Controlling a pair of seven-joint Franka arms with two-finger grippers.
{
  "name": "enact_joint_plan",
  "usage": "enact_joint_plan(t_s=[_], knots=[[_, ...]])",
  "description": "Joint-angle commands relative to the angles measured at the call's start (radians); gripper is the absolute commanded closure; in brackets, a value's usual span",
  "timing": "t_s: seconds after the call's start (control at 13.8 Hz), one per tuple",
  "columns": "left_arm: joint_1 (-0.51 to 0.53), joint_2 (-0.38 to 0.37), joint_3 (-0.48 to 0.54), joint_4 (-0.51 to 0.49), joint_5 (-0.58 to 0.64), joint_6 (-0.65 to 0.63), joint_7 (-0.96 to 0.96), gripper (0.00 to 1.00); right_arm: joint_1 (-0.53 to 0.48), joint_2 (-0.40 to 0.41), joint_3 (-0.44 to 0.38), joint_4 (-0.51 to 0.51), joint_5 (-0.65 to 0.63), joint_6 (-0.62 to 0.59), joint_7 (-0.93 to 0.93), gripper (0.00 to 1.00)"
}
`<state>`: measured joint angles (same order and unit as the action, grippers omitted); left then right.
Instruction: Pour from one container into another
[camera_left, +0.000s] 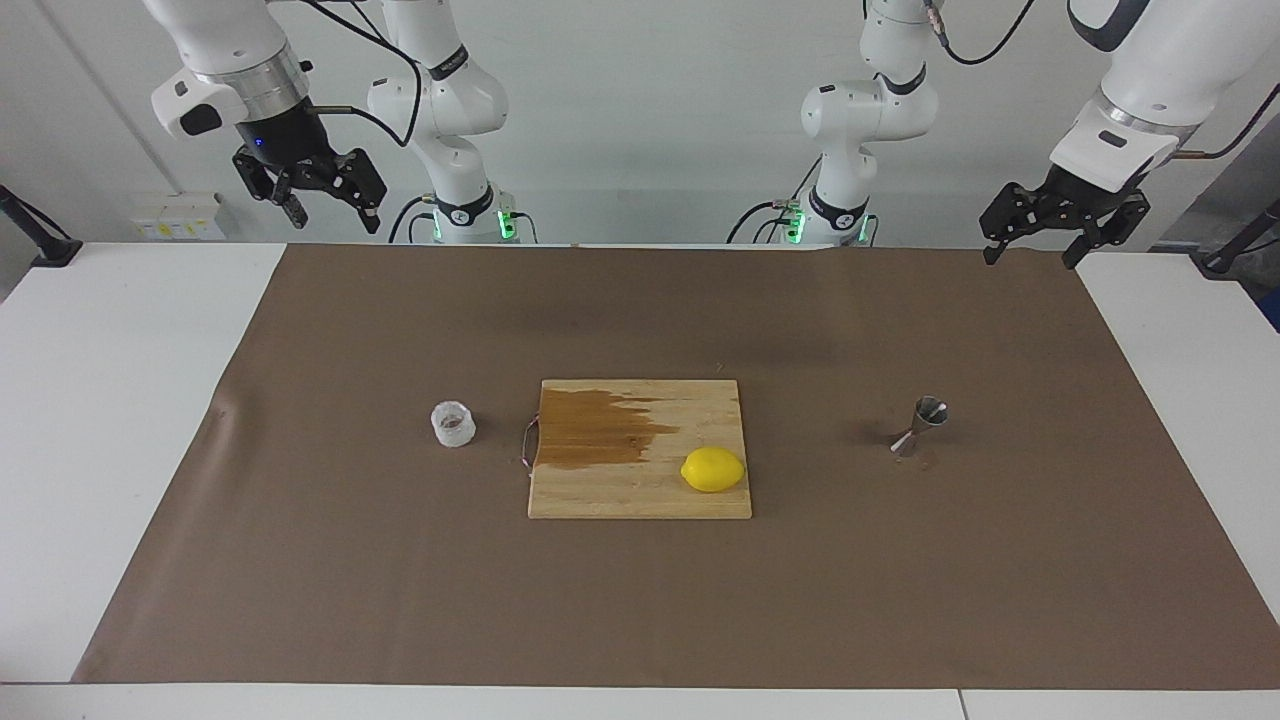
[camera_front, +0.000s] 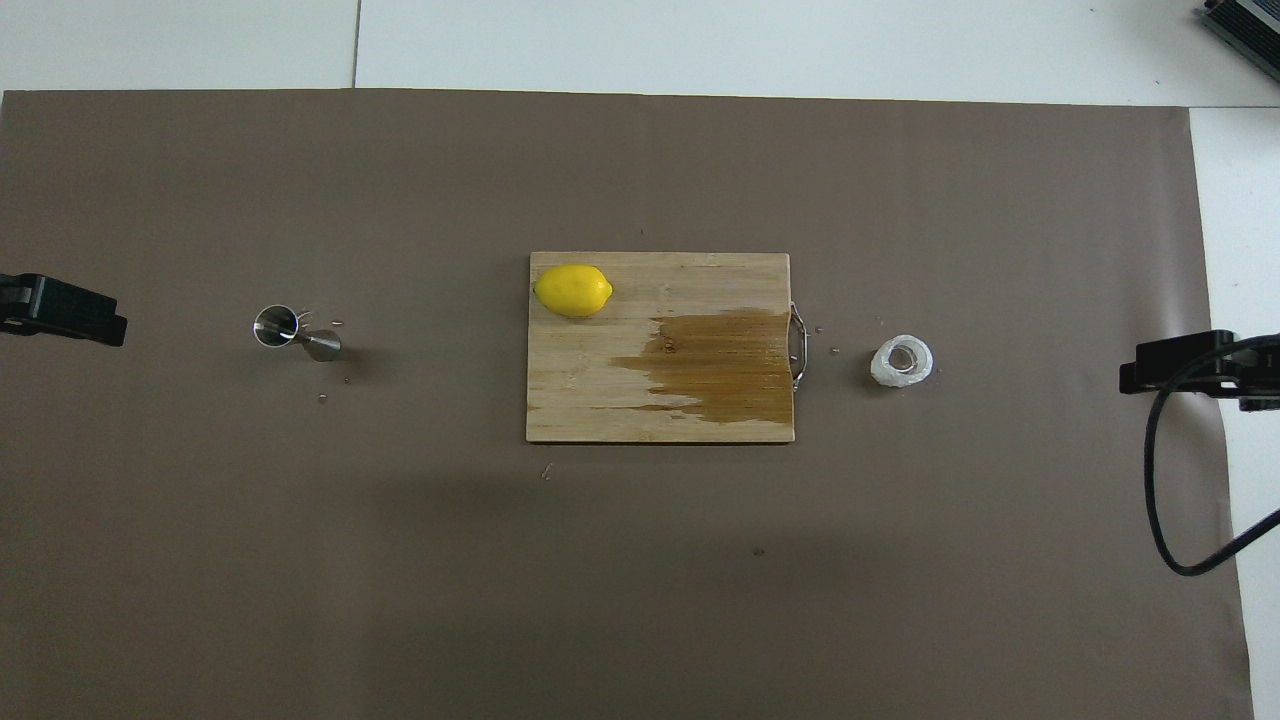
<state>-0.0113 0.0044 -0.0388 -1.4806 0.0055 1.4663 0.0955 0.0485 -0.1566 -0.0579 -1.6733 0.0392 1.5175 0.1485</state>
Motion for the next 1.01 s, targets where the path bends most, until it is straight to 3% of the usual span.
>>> enact_joint_plan(t_s=[0.0, 0.58, 0.94], knots=[[-0.015, -0.012, 0.017, -0.013, -0.013, 0.005, 0.012, 0.00, -0.009, -0.009, 0.004, -0.005, -0.004, -0.010, -0.001, 0.00], [-0.019, -0.018, 0.013, -0.015, -0.015, 0.012, 0.006, 0.00, -0.009, -0.009, 0.004, -0.005, -0.004, -0.010, -0.001, 0.00], [-0.029, -0.070, 0.013, -0.164, -0.065, 0.155, -0.005, 0.00, -0.009, -0.009, 0.004, -0.005, -0.004, -0.010, -0.001, 0.00]])
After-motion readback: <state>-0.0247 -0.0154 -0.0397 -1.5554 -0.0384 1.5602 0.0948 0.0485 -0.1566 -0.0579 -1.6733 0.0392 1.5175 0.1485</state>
